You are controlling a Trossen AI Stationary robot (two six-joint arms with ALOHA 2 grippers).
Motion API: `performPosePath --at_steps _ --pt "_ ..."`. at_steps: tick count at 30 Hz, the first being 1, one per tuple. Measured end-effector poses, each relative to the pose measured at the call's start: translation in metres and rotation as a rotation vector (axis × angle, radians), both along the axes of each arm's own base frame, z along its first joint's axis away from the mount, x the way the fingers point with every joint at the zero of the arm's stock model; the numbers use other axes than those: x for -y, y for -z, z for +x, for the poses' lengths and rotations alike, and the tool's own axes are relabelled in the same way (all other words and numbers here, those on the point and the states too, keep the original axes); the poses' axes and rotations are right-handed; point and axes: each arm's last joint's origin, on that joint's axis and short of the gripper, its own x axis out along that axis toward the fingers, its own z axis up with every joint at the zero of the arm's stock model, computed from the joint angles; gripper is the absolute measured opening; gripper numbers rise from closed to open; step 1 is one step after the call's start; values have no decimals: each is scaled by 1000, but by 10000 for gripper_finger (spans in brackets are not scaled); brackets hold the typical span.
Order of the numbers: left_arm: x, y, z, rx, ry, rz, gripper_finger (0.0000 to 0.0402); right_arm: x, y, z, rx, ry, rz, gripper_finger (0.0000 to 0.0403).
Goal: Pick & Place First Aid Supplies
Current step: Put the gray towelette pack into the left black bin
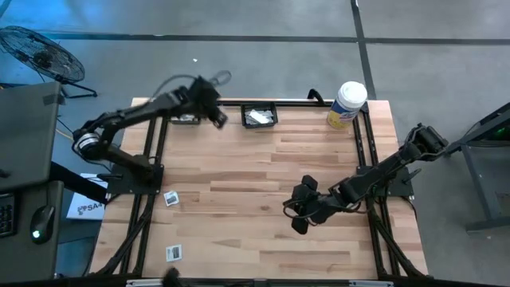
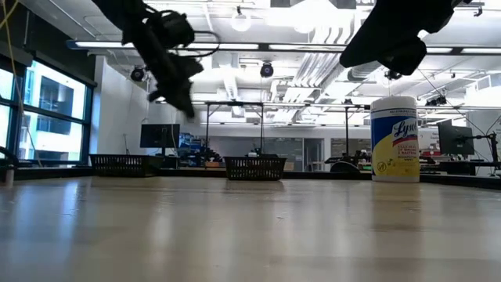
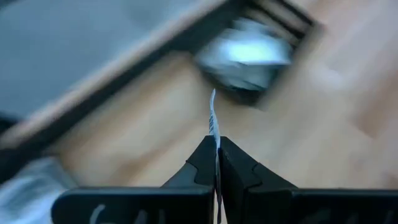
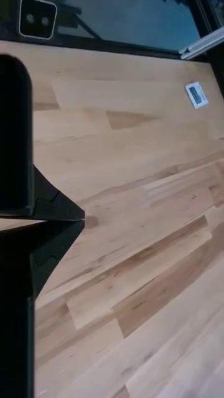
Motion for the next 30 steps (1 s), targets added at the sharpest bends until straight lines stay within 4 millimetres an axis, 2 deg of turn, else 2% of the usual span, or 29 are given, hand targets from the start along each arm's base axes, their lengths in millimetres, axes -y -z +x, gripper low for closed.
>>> performPosePath --at_steps 4,7,9,12,18,23,30 --pt "-33 -14 -30 -61 -174 29 0 1 0 0 5 0 -37 3" --pt "-57 -14 -61 -73 -317 11 0 1 0 0 8 4 -49 4" --pt "-68 -8 -80 -84 -413 -24 0 1 0 0 5 -2 -44 2" --pt "-72 11 -99 -121 -497 -93 0 -3 0 -2 4 -21 -47 2" --pt "-68 44 -108 -83 -506 -176 0 -6 0 -3 9 -35 -86 6" --pt "-68 66 -115 55 -554 -222 0 -6 0 -4 9 -28 -80 2" --pt "-66 82 -119 107 -643 -209 31 -14 -1 -9 27 -17 -85 6"
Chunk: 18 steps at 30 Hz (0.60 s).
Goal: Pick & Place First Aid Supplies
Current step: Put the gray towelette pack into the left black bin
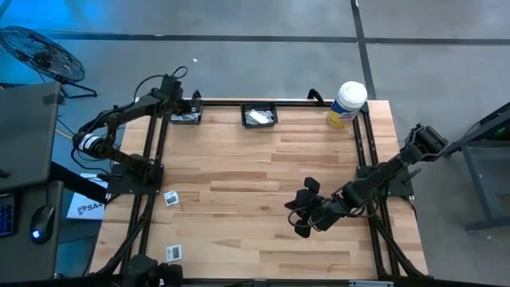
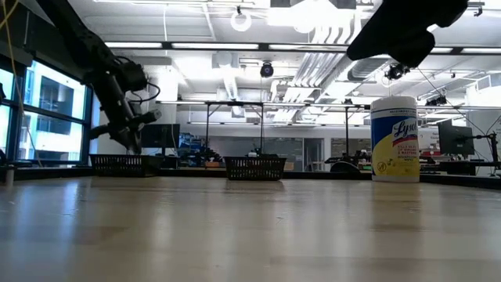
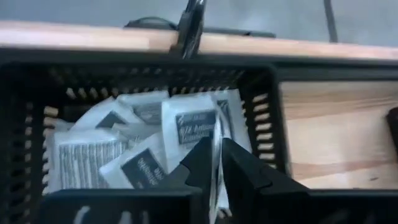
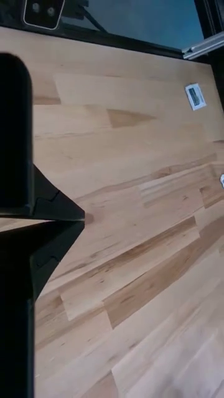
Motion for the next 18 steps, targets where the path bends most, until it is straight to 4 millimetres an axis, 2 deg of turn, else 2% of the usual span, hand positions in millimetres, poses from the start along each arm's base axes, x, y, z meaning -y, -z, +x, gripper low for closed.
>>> performPosePath --at_steps 6,9,14,18 --pt "-2 -1 0 -26 -1 40 90 -5 0 -3 4 -10 -1 7" --pt "-5 -11 1 -59 30 50 119 -7 0 -4 6 -2 26 9" --pt "-3 -53 5 -112 142 44 137 -11 0 -7 6 -12 33 7" --pt "26 -90 13 -145 297 45 138 -12 0 -7 7 -14 30 5"
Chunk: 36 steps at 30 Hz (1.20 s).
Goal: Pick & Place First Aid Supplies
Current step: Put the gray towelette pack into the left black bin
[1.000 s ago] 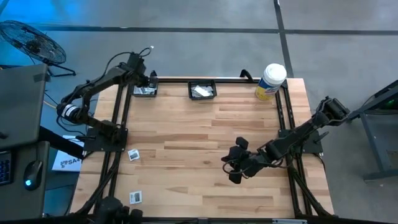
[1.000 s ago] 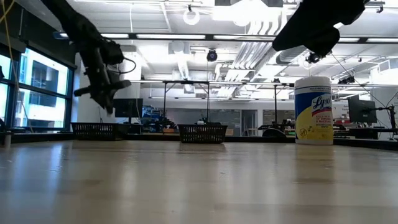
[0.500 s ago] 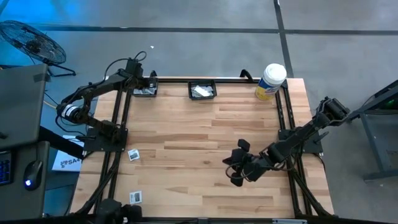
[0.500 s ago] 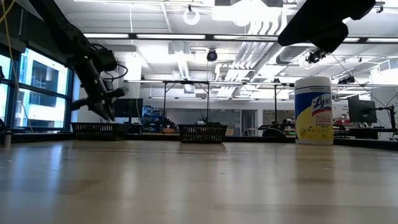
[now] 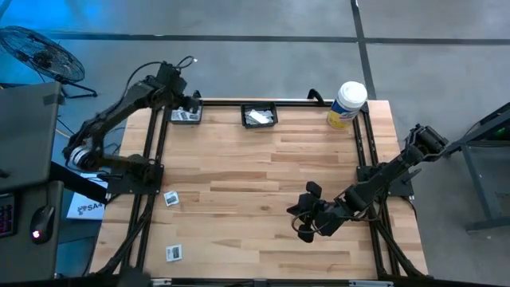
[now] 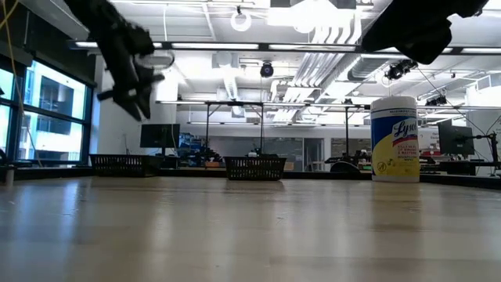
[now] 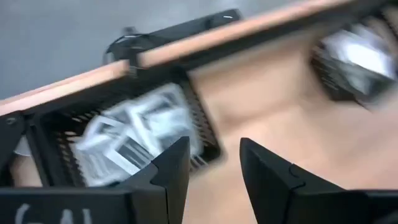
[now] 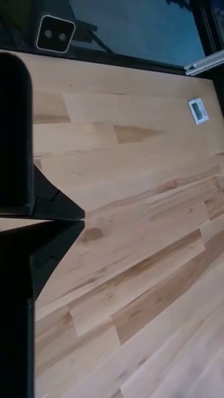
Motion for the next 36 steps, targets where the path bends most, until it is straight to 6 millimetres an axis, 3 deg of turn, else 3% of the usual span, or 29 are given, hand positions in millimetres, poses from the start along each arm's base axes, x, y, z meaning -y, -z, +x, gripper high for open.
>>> performPosePath --at_steps 3,6,12,16,21,25,32,36 --pt "36 -20 7 19 113 36 138 0 0 0 3 4 -7 5" --pt "78 -27 9 31 240 24 138 1 0 0 11 12 -34 3" --pt "146 -1 6 -78 439 -185 138 1 -1 0 15 13 -56 2" --pt "165 15 9 -237 580 -315 138 1 -1 0 16 14 -56 4" --pt "180 38 30 -394 925 -312 138 1 -1 0 20 32 -33 1" --pt "191 56 47 -479 1067 -392 138 -1 -1 -1 23 38 -15 4" --pt "207 92 70 -690 1031 -541 138 -8 -1 -6 26 13 -19 1" --pt "214 110 72 -899 1055 -552 138 -8 -1 -6 28 15 -21 6"
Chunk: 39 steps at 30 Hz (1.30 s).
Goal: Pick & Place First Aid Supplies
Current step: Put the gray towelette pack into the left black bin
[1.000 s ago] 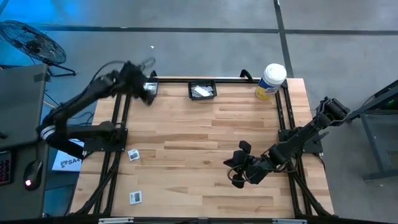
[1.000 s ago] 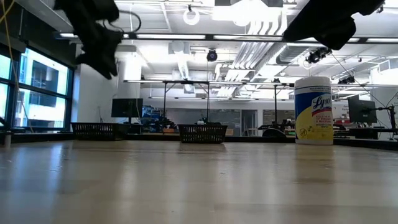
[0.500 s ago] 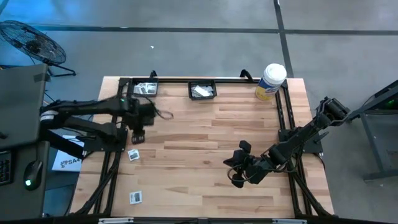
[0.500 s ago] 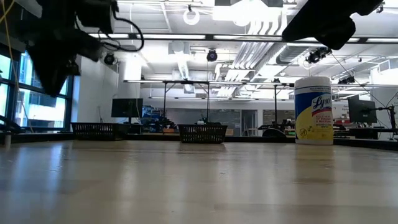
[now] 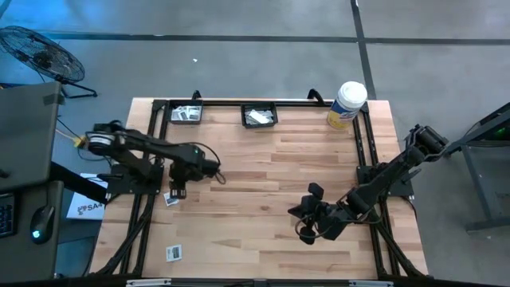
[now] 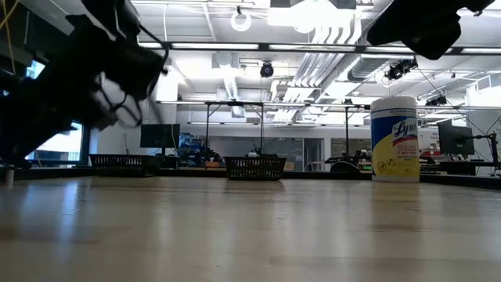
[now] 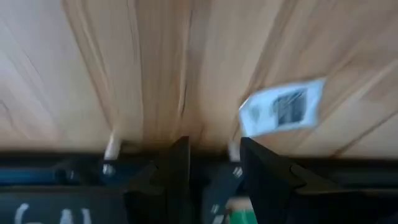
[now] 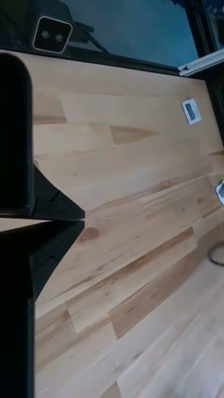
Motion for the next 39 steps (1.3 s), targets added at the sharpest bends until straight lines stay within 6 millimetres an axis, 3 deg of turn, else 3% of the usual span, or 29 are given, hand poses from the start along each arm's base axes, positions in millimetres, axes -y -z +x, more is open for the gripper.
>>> performPosePath --at_steps 4,9,26,39 --pt "9 10 1 -112 -9 -31 138 1 0 0 14 23 -14 6" --pt "20 15 3 -107 19 -7 138 3 -2 0 64 109 -53 9" --pt "21 16 5 -80 -18 105 141 -3 0 -1 -28 -65 40 5" --pt "21 16 5 -76 -5 116 230 -11 3 -3 -151 -274 196 9"
